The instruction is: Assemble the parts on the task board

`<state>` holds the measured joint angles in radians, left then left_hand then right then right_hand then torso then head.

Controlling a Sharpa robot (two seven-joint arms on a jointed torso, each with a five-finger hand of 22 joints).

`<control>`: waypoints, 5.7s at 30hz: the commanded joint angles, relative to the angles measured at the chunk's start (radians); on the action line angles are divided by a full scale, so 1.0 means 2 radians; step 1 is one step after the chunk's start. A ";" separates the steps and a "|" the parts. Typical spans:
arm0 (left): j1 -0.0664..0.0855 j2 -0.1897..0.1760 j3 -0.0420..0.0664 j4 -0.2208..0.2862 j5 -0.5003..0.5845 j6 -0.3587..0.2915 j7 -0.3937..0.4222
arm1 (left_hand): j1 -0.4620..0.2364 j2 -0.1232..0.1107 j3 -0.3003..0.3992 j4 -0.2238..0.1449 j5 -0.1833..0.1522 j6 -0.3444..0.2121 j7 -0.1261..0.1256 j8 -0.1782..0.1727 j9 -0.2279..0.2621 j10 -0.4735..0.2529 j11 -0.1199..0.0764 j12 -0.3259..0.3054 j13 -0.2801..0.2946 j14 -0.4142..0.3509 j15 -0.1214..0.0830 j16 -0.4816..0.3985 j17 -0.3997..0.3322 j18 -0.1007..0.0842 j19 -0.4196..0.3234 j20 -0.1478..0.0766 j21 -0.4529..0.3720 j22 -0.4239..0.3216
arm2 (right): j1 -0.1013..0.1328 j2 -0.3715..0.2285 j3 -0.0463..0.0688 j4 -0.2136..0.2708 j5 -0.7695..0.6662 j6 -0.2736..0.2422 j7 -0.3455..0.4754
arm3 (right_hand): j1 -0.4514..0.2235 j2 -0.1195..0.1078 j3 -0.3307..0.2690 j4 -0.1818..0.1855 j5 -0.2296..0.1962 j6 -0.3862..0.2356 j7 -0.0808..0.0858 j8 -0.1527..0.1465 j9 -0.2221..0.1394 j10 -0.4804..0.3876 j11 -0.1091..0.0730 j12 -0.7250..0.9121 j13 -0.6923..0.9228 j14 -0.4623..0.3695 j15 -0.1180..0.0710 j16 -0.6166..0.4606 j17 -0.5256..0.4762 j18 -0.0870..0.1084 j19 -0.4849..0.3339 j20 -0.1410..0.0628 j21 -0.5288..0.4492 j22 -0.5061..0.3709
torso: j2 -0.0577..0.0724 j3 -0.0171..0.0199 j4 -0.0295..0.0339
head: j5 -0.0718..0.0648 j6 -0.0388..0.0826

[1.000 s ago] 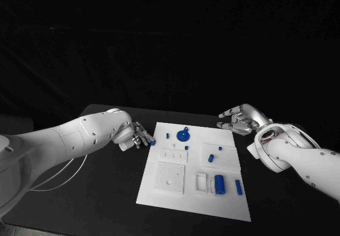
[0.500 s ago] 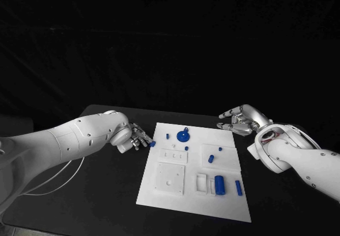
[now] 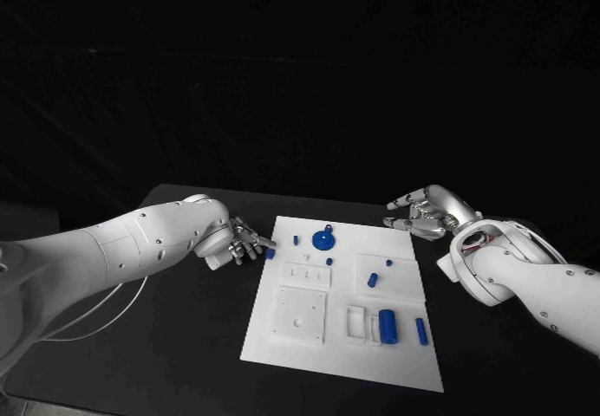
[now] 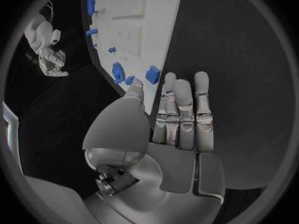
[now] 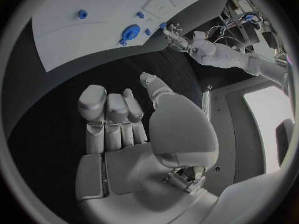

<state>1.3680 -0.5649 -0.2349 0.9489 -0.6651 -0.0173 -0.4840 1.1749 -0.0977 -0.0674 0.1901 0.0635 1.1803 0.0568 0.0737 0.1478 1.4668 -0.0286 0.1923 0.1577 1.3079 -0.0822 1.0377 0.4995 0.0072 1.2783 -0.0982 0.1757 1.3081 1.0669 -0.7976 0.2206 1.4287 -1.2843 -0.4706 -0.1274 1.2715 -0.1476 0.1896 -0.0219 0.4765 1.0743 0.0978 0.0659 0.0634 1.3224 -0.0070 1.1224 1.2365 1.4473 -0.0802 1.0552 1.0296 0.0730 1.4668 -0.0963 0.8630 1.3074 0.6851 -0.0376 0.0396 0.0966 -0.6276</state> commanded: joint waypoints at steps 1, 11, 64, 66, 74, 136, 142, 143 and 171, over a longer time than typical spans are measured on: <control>0.004 0.001 0.000 0.003 -0.033 0.001 -0.002 | -0.002 -0.005 -0.001 0.008 -0.003 -0.002 0.000 0.002 -0.006 0.015 0.005 -0.002 0.001 0.001 0.002 0.001 0.000 0.004 0.003 0.000 -0.003 0.008 | -0.001 0.001 0.000 0.000 -0.003 0.005 0.003 | -0.006 0.000 0.000 0.003 0.003 0.003 -0.001 -0.002 -0.001 -0.001 -0.002 -0.001 0.000 0.000 0.001 -0.003 0.000 0.008 0.026 0.000 -0.002 0.054 | 0.000 0.0004 -0.0001 | -0.001 -0.001; 0.013 0.007 0.000 0.003 -0.058 0.035 -0.014 | -0.007 0.004 0.001 0.006 0.001 0.001 0.000 0.002 -0.013 0.015 0.005 -0.002 0.002 -0.001 0.003 0.003 0.000 0.004 0.003 0.000 -0.005 0.009 | -0.003 0.001 0.000 -0.001 -0.002 0.006 0.003 | -0.006 0.000 0.000 0.003 0.003 0.003 -0.001 -0.002 -0.001 -0.001 -0.002 -0.001 0.000 0.000 0.001 -0.003 0.000 0.008 0.026 0.000 -0.002 0.054 | 0.000 0.0005 -0.0007 | -0.003 0.000; 0.015 0.081 -0.001 -0.057 -0.163 0.141 -0.058 | -0.022 0.071 -0.040 -0.027 0.043 0.001 -0.001 0.000 -0.014 0.014 0.004 0.004 0.010 -0.004 0.002 0.021 0.002 0.003 -0.001 -0.001 0.010 0.010 | -0.005 0.007 0.000 -0.004 -0.002 0.009 0.002 | -0.005 0.002 -0.002 0.004 0.003 0.005 -0.001 -0.002 -0.001 0.000 -0.002 0.000 0.001 0.000 0.001 -0.002 0.000 0.008 0.026 0.000 -0.002 0.054 | 0.000 0.0000 0.0002 | -0.017 -0.005; 0.015 0.082 -0.001 -0.058 -0.162 0.143 -0.056 | -0.020 0.071 -0.039 -0.030 0.044 -0.001 0.000 -0.001 -0.014 0.013 0.004 0.004 0.010 -0.004 0.002 0.022 0.002 0.003 -0.002 0.000 0.010 0.010 | -0.005 0.007 0.000 -0.004 -0.002 0.009 0.002 | -0.005 0.002 -0.002 0.004 0.003 0.005 -0.001 -0.002 -0.001 0.000 -0.002 0.000 0.001 0.000 0.001 -0.002 0.000 0.008 0.026 0.000 -0.002 0.054 | 0.000 -0.0001 0.0000 | -0.017 -0.005; 0.014 0.085 -0.001 -0.063 -0.154 0.145 -0.048 | 0.009 0.085 -0.033 -0.058 0.081 -0.011 0.003 -0.003 -0.021 0.012 0.005 0.001 0.008 -0.006 0.003 0.023 0.002 0.004 -0.005 0.001 0.013 0.010 | -0.005 0.007 0.000 -0.003 -0.002 0.010 0.002 | -0.005 0.002 -0.002 0.004 0.003 0.005 -0.001 -0.002 -0.001 0.000 -0.002 0.000 0.001 0.000 0.001 -0.002 0.000 0.008 0.026 0.000 -0.002 0.054 | 0.000 0.0000 0.0000 | -0.019 -0.006; 0.023 -0.087 0.023 0.169 0.270 -0.082 0.126 | 0.032 0.087 0.008 -0.141 0.226 0.032 -0.015 -0.004 -0.026 0.024 -0.014 0.086 0.010 0.029 -0.014 0.046 0.015 0.001 0.001 -0.015 0.068 0.010 | -0.010 0.047 -0.001 0.011 -0.020 -0.013 0.002 | -0.004 0.003 -0.001 -0.002 -0.011 0.006 -0.001 -0.002 -0.001 -0.002 -0.002 -0.003 -0.001 -0.001 0.001 -0.005 -0.002 0.008 0.024 0.000 -0.012 0.052 | -0.013 -0.0086 0.0026 | -0.014 0.014; 0.022 -0.087 0.022 0.191 0.310 -0.103 0.163 | 0.028 0.085 0.005 -0.137 0.224 0.032 -0.015 -0.005 -0.027 0.024 -0.015 0.088 0.010 0.029 -0.015 0.045 0.016 0.001 0.002 -0.016 0.069 0.010 | -0.012 0.072 -0.004 0.004 -0.024 -0.028 -0.010 | -0.003 0.005 -0.004 -0.006 -0.044 0.009 -0.003 -0.002 -0.001 -0.001 -0.002 -0.001 0.000 0.000 0.001 -0.005 -0.002 0.007 0.024 0.000 -0.013 0.052 | -0.016 -0.0098 0.0022 | -0.016 0.018; 0.022 -0.087 0.022 0.193 0.316 -0.108 0.169 | 0.029 0.085 0.006 -0.136 0.224 0.032 -0.015 -0.004 -0.028 0.024 -0.015 0.090 0.011 0.030 -0.016 0.045 0.016 0.001 0.002 -0.017 0.069 0.009 | -0.012 0.077 -0.005 0.003 -0.025 -0.030 -0.012 | -0.002 0.006 -0.004 -0.007 -0.054 0.010 -0.003 -0.002 -0.001 0.000 -0.002 -0.001 0.000 0.000 0.001 -0.005 -0.002 0.007 0.024 0.000 -0.013 0.052 | -0.016 -0.0100 0.0021 | -0.016 0.018; 0.019 -0.084 0.022 0.228 0.367 -0.146 0.226 | 0.031 0.086 0.008 -0.134 0.224 0.034 -0.016 -0.004 -0.031 0.024 -0.017 0.097 0.012 0.034 -0.018 0.044 0.018 0.000 0.004 -0.019 0.072 0.010 | -0.017 0.141 -0.017 -0.009 -0.064 -0.100 -0.079 | 0.002 -0.003 -0.024 0.018 -0.117 0.017 -0.005 -0.002 0.000 0.003 -0.003 0.001 0.000 0.000 0.000 -0.004 -0.003 0.006 0.027 -0.002 -0.016 0.051 | -0.015 -0.0100 0.0022 | -0.022 0.031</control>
<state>1.4056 -0.7360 -0.1916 1.4012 0.0510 -0.2990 -0.0571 1.2372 0.0673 -0.0573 -0.0798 0.5135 1.1835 0.0796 0.0579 0.0859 1.4683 -0.0554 0.3838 0.1810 1.3708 -0.1160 1.1260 0.5341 0.0073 1.2882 -0.1306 0.3155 1.3074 1.0332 -0.5176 0.1868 1.4105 -1.3828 -0.6296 -0.2567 1.2716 -0.1477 0.1424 0.0110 0.2438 1.1021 0.0895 0.0659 0.0634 1.3262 -0.0107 1.1224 1.2362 1.4473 -0.0802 1.0514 1.0243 0.0689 1.4668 -0.0963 0.8360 1.3073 0.6542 -0.0582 0.0437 0.0530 -0.5656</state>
